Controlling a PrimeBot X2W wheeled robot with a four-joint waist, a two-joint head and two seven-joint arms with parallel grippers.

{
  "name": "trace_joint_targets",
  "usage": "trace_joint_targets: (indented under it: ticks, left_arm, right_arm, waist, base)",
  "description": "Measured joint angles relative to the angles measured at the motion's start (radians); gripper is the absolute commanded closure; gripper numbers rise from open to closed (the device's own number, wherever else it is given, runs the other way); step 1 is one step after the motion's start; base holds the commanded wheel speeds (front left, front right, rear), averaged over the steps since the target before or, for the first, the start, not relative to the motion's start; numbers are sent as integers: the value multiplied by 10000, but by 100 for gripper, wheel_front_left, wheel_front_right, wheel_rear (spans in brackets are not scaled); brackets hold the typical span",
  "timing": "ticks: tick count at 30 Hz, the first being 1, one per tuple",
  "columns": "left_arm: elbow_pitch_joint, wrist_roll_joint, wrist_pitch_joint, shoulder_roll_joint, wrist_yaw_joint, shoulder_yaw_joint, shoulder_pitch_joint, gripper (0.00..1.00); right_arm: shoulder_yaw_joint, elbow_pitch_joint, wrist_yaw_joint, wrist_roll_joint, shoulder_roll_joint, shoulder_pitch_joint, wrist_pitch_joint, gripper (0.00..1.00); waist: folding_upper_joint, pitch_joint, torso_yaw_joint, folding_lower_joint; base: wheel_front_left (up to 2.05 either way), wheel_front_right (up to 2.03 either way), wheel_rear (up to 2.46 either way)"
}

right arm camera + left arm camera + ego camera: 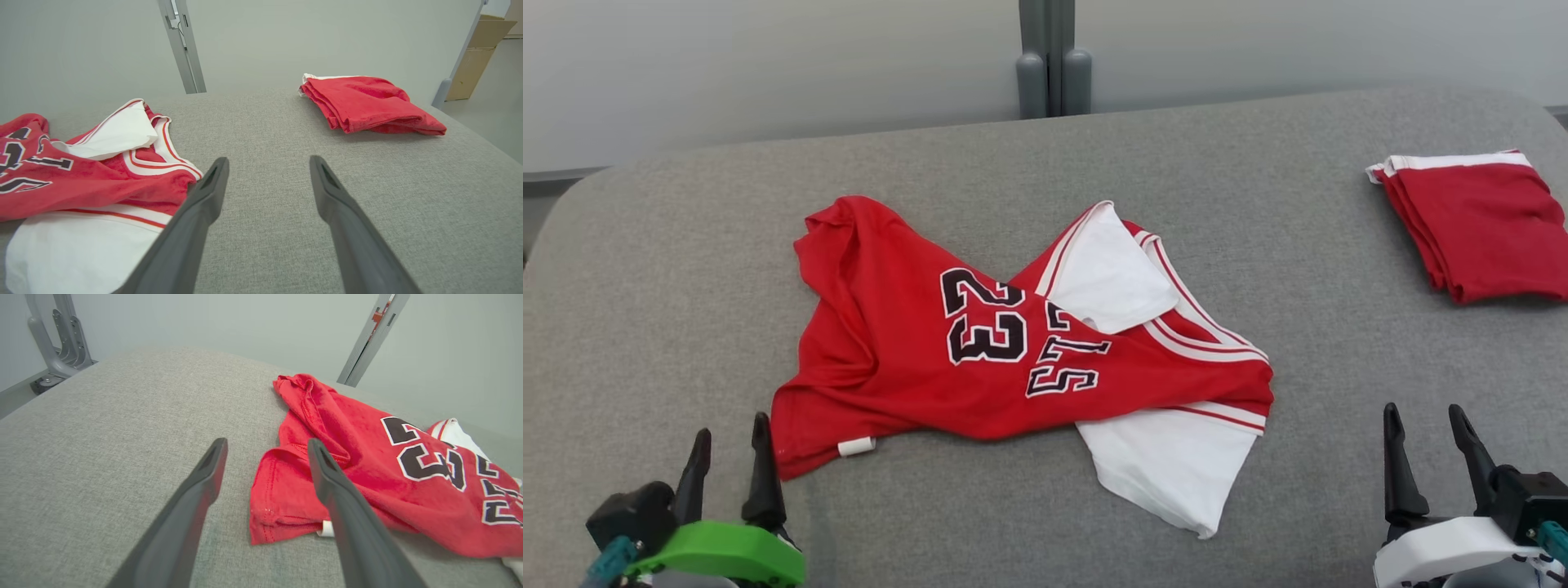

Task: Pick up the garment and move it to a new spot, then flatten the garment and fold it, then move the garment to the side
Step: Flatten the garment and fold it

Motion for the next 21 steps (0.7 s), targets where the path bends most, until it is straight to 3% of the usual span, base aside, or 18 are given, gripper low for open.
trace_joint_targets:
  ticks: [4, 10, 21]
  left_arm:
    - [-1476, 1028, 0, -673, -113, 234, 1175, 0]
    - [-3122, 1929, 0, -1172, -376, 600, 2426, 0]
    - [-3308, 2236, 0, -1290, -451, 821, 3225, 0]
  right_arm:
    - [-77, -100, 0, -130, -2, 116, 0, 0]
    - [-40, -21, 0, -199, 2, 193, 0, 0]
    - [366, 353, 0, -219, 2, 361, 0, 0]
  waist:
    - [0, -346, 287, 0]
    - [0, -822, 693, 0]
    - [0, -1327, 979, 0]
  base:
    - [0, 0, 0]
    - [0, 0, 0]
    - [0, 0, 0]
